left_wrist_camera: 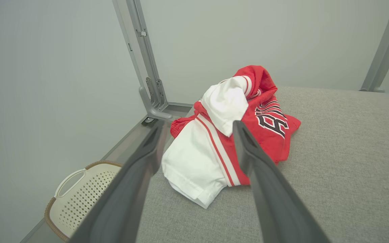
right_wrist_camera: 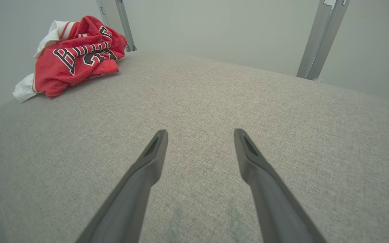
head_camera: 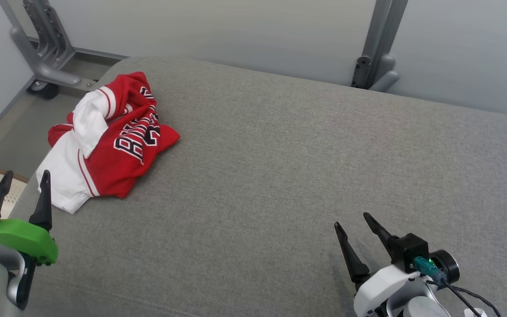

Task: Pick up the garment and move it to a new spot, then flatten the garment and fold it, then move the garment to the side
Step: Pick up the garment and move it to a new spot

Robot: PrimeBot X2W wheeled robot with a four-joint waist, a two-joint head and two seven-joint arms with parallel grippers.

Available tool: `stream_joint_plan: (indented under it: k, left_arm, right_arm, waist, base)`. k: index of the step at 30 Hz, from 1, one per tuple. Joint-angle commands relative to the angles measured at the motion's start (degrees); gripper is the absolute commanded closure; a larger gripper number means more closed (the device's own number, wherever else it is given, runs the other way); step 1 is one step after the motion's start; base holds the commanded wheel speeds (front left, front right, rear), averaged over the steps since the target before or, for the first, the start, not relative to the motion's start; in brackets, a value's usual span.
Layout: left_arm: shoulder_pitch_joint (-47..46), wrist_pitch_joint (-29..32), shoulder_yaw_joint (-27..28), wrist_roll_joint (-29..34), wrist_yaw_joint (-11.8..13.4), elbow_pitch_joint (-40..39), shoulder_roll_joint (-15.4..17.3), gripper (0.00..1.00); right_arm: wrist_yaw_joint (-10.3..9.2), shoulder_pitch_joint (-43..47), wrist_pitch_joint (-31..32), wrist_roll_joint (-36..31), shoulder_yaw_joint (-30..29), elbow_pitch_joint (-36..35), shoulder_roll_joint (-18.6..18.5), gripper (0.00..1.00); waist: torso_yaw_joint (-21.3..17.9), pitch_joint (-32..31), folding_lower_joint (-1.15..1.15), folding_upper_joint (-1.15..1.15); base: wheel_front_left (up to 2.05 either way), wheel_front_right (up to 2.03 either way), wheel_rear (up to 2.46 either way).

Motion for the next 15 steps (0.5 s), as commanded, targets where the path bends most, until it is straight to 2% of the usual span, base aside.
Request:
stream_joint_plan:
  k: [1, 3, 8, 15]
  left_arm:
    - [-2.1, 0.0, -1.7, -3.0, -0.1, 1.3, 0.9, 0.0]
    - [-2.9, 0.2, -2.8, -5.0, -0.1, 2.1, 1.3, 0.0]
    - [-5.3, 1.2, -8.1, -10.7, -0.1, 5.7, 5.8, 0.0]
    - [-6.7, 0.7, -11.3, -14.5, -0.1, 10.3, 8.2, 0.0]
  right_arm:
    - [0.0, -0.6, -0.2, -0.4, 0.2, -0.4, -0.4, 0.0]
    - [0.0, -0.7, -0.2, -0.5, 0.2, -0.5, -0.4, 0.0]
    - [0.0, -1.8, -0.2, -0.7, 0.6, -1.1, -1.1, 0.0]
    - [0.0, -1.5, -0.2, -1.2, -0.8, -1.9, -2.7, 0.0]
  waist:
    - [-2.5, 1.2, 0.0, 0.0]
    - [-3.2, 1.3, 0.0, 0.0]
    - [-7.2, 2.3, 0.0, 0.0]
    - [-11.5, 4.7, 0.0, 0.0]
  base:
    - [0.0, 0.0, 0.0]
    - [0.0, 0.0, 0.0]
    - [0.0, 0.0, 0.0]
    - [0.0, 0.0, 0.0]
